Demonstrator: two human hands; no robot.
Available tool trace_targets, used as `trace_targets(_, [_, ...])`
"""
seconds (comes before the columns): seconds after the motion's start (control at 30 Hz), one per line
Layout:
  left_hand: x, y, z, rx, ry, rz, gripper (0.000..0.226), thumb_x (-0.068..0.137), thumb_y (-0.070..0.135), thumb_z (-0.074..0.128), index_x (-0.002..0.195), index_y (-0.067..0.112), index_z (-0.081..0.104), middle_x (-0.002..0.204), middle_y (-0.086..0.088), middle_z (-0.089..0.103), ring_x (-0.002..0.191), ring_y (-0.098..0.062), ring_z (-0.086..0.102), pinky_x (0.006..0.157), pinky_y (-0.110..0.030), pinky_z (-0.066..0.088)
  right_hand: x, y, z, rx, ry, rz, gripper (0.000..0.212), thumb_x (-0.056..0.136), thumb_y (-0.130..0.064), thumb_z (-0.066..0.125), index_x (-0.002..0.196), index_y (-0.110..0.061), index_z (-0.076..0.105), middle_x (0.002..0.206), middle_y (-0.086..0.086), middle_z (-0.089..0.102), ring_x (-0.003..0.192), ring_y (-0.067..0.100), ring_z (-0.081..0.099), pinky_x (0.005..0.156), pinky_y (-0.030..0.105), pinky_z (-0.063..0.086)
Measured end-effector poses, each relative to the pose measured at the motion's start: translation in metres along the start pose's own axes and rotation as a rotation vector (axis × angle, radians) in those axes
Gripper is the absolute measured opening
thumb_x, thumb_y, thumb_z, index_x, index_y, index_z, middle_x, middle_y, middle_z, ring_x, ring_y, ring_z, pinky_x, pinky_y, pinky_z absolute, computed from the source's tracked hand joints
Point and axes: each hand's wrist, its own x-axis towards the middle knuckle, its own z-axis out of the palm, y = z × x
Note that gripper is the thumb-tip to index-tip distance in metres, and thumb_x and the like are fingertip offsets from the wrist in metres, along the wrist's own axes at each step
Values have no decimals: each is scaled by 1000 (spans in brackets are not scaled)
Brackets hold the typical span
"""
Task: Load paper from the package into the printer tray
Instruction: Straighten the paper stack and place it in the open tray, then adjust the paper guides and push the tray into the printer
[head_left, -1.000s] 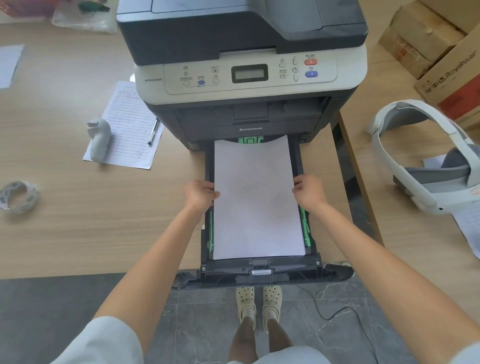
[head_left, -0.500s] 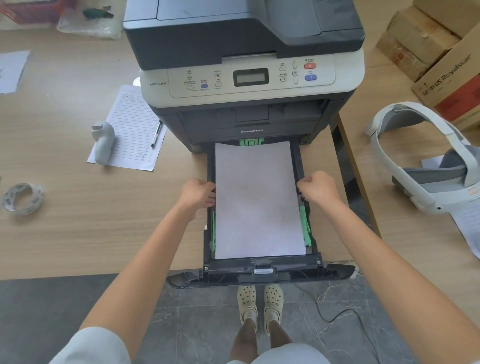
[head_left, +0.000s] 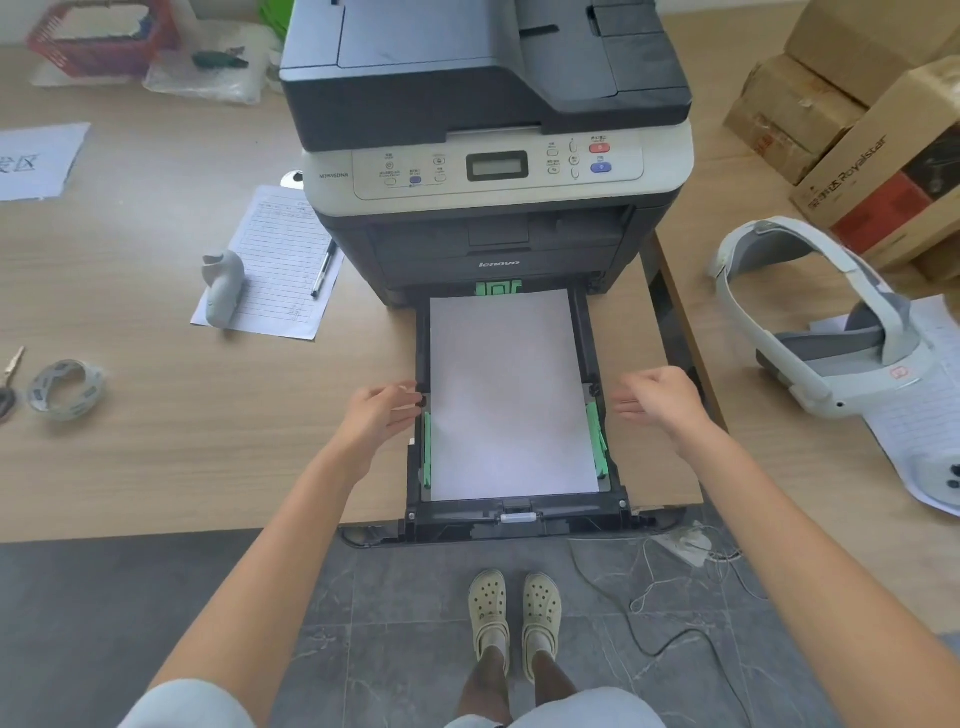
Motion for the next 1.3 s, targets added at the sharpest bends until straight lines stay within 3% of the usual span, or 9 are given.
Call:
trace_targets(0.2, [-11, -8, -5, -118, -8, -28, 32, 96, 20, 40, 120, 7, 56, 128, -21, 58, 117, -33, 56, 104, -43, 44, -9, 5, -7, 140, -43, 6, 32, 94, -21, 46, 117, -3, 58, 100, 11, 65, 82, 18, 65, 74, 26, 52])
trace_targets(0.3, [-17, -15, -4, -93, -13, -48, 35, 96, 19, 42, 127, 6, 52, 131, -19, 56, 118, -32, 56, 104, -43, 44, -14, 11, -5, 136, -64, 40, 33, 94, -21, 47, 119, -1, 56, 106, 14, 65, 91, 23, 64, 82, 32, 52])
trace_targets(0.53, [-40, -47, 29, 342, 145, 189, 55, 77, -8, 60, 129, 8, 52, 124, -14, 62, 113, -22, 58, 91, -22, 42, -31, 40, 28, -217, -48, -64, 42, 86, -13, 58, 128, -6, 52, 129, 13, 58, 116, 26, 55, 100, 37, 44])
trace_targets(0.7, [-38, -51, 43, 410, 231, 205, 60, 77, -9, 56, 134, 6, 46, 130, -16, 57, 119, -25, 54, 94, -28, 45, -36, 48, 43, -246, 25, -140, 40, 89, -10, 54, 129, -3, 52, 127, 14, 60, 112, 28, 58, 91, 33, 46])
trace_targets(0.83, [-37, -49, 55, 527, 193, 203, 67, 81, -11, 50, 142, 9, 33, 136, -19, 49, 111, -31, 56, 77, -22, 39, -36, 51, 45, -253, 44, -185, 41, 91, -9, 52, 132, -4, 49, 132, 14, 57, 117, 29, 56, 95, 36, 46])
trace_targets(0.97, [-33, -52, 53, 307, 210, 121, 72, 77, -13, 54, 142, 12, 35, 143, -17, 45, 130, -26, 46, 91, -25, 41, -33, 50, 45, -262, 53, -203, 39, 90, -6, 51, 129, -2, 51, 126, 20, 60, 112, 36, 57, 94, 43, 47])
trace_targets(1.03, [-34, -54, 49, 182, 197, 90, 71, 76, -14, 54, 140, 13, 38, 143, -16, 45, 134, -25, 43, 89, -26, 43, -30, 49, 45, -274, 52, -204, 41, 90, -8, 52, 130, -4, 50, 126, 19, 60, 112, 34, 58, 93, 41, 48])
trace_targets(1.23, [-18, -46, 24, 83, 121, -15, 64, 79, -17, 48, 137, 9, 42, 130, -19, 56, 113, -30, 59, 90, -43, 52, -20, 40, 39, -332, 17, -178, 40, 92, -3, 44, 132, -3, 48, 127, 18, 59, 113, 33, 56, 88, 31, 45])
trace_targets(1.3, [-14, -44, 21, 88, 85, -45, 59, 83, -16, 47, 137, 5, 41, 124, -18, 58, 104, -30, 60, 84, -40, 52, -18, 39, 37, -349, 2, -168, 40, 93, -3, 42, 133, -3, 47, 125, 20, 60, 112, 37, 57, 89, 35, 47])
